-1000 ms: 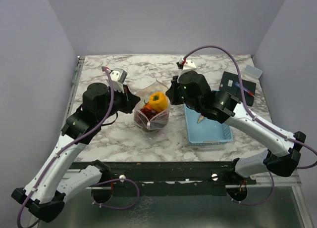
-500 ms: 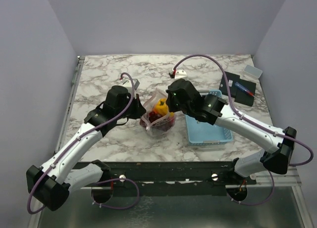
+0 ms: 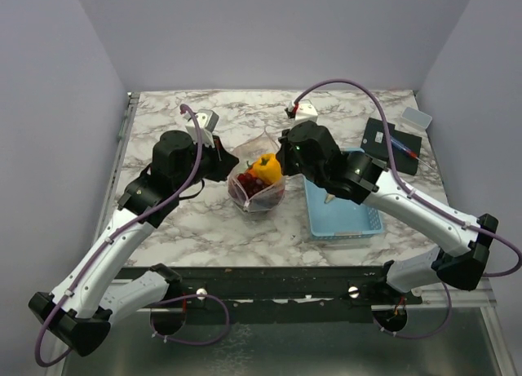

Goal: Place the food in the zip-top bag and seal the zipper
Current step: Adjust the zipper food storage bag at the center of the board.

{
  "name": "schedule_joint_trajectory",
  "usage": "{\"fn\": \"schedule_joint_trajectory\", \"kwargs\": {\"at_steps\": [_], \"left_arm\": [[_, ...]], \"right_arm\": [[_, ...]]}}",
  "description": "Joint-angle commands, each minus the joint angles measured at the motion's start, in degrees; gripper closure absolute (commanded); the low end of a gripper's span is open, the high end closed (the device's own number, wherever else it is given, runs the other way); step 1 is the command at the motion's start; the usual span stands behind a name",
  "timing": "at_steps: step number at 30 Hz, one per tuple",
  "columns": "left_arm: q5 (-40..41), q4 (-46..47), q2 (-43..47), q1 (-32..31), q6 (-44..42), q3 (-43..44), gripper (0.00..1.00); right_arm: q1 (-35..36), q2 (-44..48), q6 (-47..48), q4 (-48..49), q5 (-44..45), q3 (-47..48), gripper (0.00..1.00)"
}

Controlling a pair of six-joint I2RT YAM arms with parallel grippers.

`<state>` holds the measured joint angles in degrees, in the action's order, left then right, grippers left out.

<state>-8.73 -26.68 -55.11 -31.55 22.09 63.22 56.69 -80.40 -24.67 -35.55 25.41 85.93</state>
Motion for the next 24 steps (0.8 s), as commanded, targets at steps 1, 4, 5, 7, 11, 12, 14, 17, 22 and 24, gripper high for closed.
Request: {"fn": "schedule_joint_trajectory", "kwargs": {"at_steps": [1, 4, 5, 7, 11, 12, 14, 17, 22, 24], "left_arm": [[3.5, 0.9, 0.5, 0.2, -1.4, -0.7, 1.00], [4.8, 1.0, 0.2, 0.1, -1.6, -2.4, 1.00], [5.3, 1.1, 0.1, 0.1, -1.7, -2.9, 1.00], [5.8, 1.3, -0.1, 0.2, -1.9, -3.7, 1.00], [5.5, 2.4, -0.1, 0.1, -2.7, -4.9, 1.00], [5.3, 3.0, 0.0, 0.2, -2.8, -5.2, 1.00], [3.9, 4.6, 0.6, 0.2, -3.2, -6.0, 1.00], [3.0, 6.6, 1.2, 0.2, -3.6, -7.2, 1.00], [2.5, 7.8, 1.5, 0.2, -4.2, -8.1, 1.00], [2.3, 8.3, 2.1, 0.2, -4.4, -8.6, 1.00]], "right_arm": [[0.3, -0.5, 1.2, 2.2, 3.5, 0.0, 0.99], [0.1, -1.5, 0.7, 4.3, 4.2, -2.6, 1.00], [-0.1, -1.8, 0.5, 4.9, 4.1, -3.3, 0.99], [-0.4, -2.5, 0.1, 5.4, 4.1, -3.9, 0.99], [-0.5, -3.0, -0.2, 5.1, 4.0, -3.1, 0.95], [-0.5, -2.8, -0.2, 5.1, 4.0, -2.9, 0.91], [-0.5, -2.1, -0.1, 5.1, 4.6, -2.7, 0.82], [-0.4, -0.6, -0.7, 5.1, 6.0, -2.7, 0.69], [-0.5, 3.0, -1.7, 5.0, 7.1, -2.9, 0.55], [-0.5, 4.7, -2.4, 5.1, 8.3, -3.4, 0.51]]}}
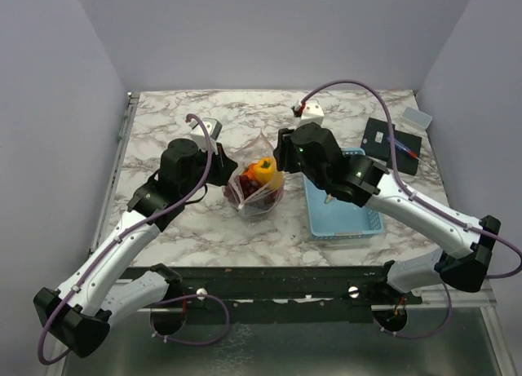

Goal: Place the food in the zip-top bag and seal the zipper
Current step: Adjust the zipper food storage bag at the center of the board, then pick up the fake vegetable from the bin.

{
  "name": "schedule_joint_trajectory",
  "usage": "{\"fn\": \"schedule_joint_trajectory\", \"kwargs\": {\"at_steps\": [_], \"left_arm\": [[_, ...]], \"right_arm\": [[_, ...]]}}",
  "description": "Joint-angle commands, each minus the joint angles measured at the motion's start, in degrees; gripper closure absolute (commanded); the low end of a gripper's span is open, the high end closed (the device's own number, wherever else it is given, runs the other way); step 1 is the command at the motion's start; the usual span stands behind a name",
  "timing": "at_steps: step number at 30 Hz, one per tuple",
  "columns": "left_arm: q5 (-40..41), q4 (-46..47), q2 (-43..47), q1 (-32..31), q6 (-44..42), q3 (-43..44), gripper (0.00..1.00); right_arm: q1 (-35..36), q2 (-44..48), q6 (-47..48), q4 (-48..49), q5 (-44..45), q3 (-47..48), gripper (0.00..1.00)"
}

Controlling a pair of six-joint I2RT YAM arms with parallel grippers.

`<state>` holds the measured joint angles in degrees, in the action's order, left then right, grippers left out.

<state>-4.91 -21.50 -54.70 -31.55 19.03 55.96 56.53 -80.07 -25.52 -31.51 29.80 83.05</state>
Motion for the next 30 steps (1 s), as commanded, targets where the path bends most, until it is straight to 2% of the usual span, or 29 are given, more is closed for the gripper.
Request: {"fn": "schedule_joint_trajectory", "kwargs": {"at_steps": [1, 5, 18, 25, 30], "left_arm": [[-1.5, 3.3, 1.9, 0.2, -1.5, -1.6, 1.00], [-1.7, 3.3, 2.8, 0.2, -2.0, -2.1, 1.00], [-1.9, 3.8, 4.8, 0.2, -2.1, -4.3, 1.00], [-1.3, 3.8, 5.5, 0.2, -1.8, -5.0, 1.00], [-0.9, 3.9, 6.5, 0.2, -1.6, -5.6, 1.00]], "right_arm": [[-0.4, 5.3, -2.0, 1.2, 4.8, -0.9, 0.50], [-0.3, 8.7, -3.5, 1.1, 7.8, -2.6, 0.42], [-1.4, 14.8, -8.5, -4.7, 17.8, -13.3, 0.28], [-4.2, 15.1, -12.1, -6.4, 18.3, -18.9, 0.24], [-9.0, 14.1, -13.1, -5.5, 14.2, -22.6, 0.22]]}}
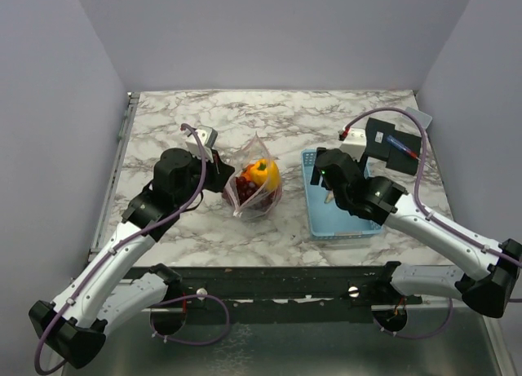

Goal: Place the food in the zip-top bag and seal the zipper
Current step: Pick up the fake vegetable from the bin.

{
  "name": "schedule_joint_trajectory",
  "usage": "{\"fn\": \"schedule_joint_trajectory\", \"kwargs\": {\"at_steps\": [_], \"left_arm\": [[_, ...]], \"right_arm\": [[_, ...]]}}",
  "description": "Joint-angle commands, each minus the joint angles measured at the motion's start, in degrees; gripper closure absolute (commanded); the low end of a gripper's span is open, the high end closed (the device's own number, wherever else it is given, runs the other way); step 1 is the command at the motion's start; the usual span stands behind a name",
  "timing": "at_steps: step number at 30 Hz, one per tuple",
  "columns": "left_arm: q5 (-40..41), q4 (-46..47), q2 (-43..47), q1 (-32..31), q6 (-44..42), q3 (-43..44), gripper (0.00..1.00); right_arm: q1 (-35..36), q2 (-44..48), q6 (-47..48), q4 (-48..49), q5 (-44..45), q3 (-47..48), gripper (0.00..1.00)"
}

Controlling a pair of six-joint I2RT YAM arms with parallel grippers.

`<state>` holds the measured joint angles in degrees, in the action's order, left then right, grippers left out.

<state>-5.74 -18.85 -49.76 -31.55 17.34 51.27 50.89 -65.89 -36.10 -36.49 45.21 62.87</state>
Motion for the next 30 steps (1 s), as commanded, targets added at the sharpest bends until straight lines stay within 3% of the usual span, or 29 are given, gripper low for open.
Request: {"fn": "schedule_joint_trajectory", "kwargs": {"at_steps": [1, 4, 6, 9, 24, 30], "left_arm": [[-0.1, 1.2, 1.6, 0.2, 0.2, -1.0, 1.00], [0.0, 1.3, 1.9, 0.2, 0.2, -1.3, 1.00], [0.0, 1.3, 2.0, 0.2, 0.2, -1.5, 1.00], [-0.1, 1.4, 2.1, 0.2, 0.3, -1.7, 1.00], [-0.2, 1.4, 2.7, 0.2, 0.4, -2.1, 1.00], [0.1, 1.4, 2.8, 0.2, 0.4, -2.3, 1.00]], "right_arm": [[-4.8, -0.4, -2.5, 0.0, -2.6, -3.2, 0.22], [-8.9, -1.3, -2.6, 1.8, -6.8, -5.0, 0.20], [-10.9, -2.3, -3.3, 2.6, -8.1, -6.0, 0.10], [-13.4, -4.0, -3.9, 4.1, -9.7, -7.0, 0.06], [-23.4, -18.0, -10.5, 11.0, -12.7, -7.9, 0.04], [-25.8, -22.9, -12.0, 13.7, -12.5, -6.9, 0.09]]}}
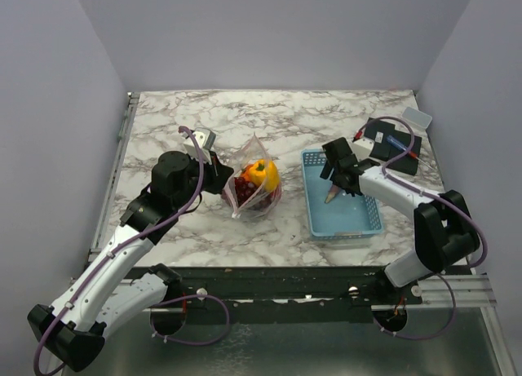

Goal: Place the food in the zip-top bag and seal the zipper
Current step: Pick up the fake vegetable from the bin.

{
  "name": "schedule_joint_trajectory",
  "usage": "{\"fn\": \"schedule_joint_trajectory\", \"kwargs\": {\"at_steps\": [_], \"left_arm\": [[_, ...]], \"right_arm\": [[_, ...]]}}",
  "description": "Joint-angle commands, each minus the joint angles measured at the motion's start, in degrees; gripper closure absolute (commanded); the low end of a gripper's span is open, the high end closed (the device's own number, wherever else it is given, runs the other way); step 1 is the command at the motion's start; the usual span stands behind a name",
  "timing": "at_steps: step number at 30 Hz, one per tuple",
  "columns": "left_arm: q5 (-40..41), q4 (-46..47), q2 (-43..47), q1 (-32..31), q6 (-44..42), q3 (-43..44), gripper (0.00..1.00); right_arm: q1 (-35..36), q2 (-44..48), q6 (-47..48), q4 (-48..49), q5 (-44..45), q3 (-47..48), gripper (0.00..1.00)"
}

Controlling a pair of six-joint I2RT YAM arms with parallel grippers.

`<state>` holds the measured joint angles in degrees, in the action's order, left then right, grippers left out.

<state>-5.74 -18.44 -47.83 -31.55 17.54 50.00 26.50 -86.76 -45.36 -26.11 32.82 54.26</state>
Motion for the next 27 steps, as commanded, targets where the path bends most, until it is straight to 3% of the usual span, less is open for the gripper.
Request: {"fn": "schedule_joint_trajectory", "kwargs": {"at_steps": [1, 6, 15, 23, 27], "left_arm": [[0.1, 1.0, 0.9, 0.2, 0.1, -1.0, 1.00], [0.0, 1.0, 0.7, 0.2, 0.1, -1.0, 1.00], [0.1, 1.0, 0.2, 0.2, 0.0, -1.1, 1.00], [0.3, 0.9, -0.3, 0.2, 0.0, -1.1, 1.00], [0.3, 0.9, -0.5, 0.2, 0.0, -1.1, 1.00]], "right_arm": [[-1.7, -2.4, -2.8, 3.8, -0.1, 1.7, 0.10], [-3.4, -4.4, -2.9, 5.2, -0.3, 2.1, 0.11], [-5.6, -7.5, -2.9, 7.8, -1.3, 2.1, 0.24], [-6.4, -9.3, -2.7, 9.8, -2.6, 1.4, 0.41], [-6.7, -9.0, -2.4, 10.7, -3.7, 0.6, 0.55]]}}
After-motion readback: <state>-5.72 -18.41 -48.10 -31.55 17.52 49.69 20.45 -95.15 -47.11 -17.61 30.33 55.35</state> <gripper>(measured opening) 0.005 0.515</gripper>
